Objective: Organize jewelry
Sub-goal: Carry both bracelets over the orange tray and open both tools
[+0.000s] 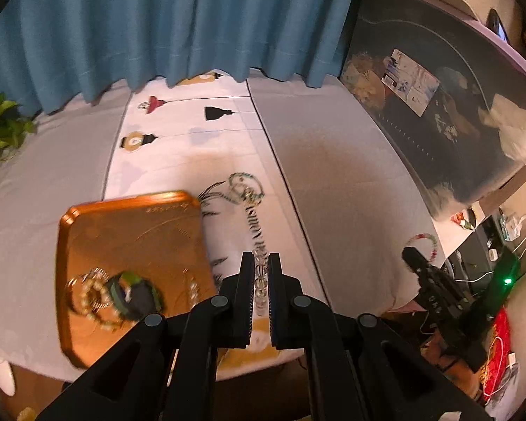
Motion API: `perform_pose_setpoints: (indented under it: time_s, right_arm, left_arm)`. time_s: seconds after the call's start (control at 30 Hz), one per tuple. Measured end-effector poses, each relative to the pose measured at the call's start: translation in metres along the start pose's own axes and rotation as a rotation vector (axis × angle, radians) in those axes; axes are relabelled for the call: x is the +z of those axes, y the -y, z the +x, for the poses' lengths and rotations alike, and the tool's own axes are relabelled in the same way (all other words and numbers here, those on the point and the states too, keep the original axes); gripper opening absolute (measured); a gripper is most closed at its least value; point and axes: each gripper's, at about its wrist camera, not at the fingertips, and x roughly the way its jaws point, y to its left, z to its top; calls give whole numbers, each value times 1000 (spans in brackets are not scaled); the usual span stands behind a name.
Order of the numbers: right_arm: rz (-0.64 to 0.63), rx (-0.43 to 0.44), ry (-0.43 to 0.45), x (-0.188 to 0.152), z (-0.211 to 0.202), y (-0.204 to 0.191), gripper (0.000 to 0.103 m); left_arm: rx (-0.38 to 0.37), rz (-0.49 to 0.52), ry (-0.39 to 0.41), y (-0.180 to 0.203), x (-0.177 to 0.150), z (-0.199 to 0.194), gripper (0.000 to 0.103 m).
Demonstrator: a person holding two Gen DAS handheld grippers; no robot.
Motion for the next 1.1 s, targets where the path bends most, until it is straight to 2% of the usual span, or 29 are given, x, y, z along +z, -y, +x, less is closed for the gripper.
perform_pose_setpoints:
  time_s: [0.2, 0.37, 0.57, 0.83, 1.1]
  right_arm:
    - [-59, 59, 2, -17, -42, -30, 7]
    - [-99, 154, -2, -31, -76, -66, 7]
    - [-175, 234, -26, -49, -98, -115, 7]
    - [-285, 289, -80, -69, -93, -173, 7]
    - [-356, 316, -124, -75, -63, -213, 7]
  left_arm:
    - [4, -11, 38, -12, -31, -37, 5]
    - [-4, -20, 72, -26, -53, -68, 5]
    - [-9, -48, 102, -51, -81, -93, 5]
    - [21, -127, 109, -106, -99, -104, 5]
    - [52, -182, 111, -148, -96, -87, 5]
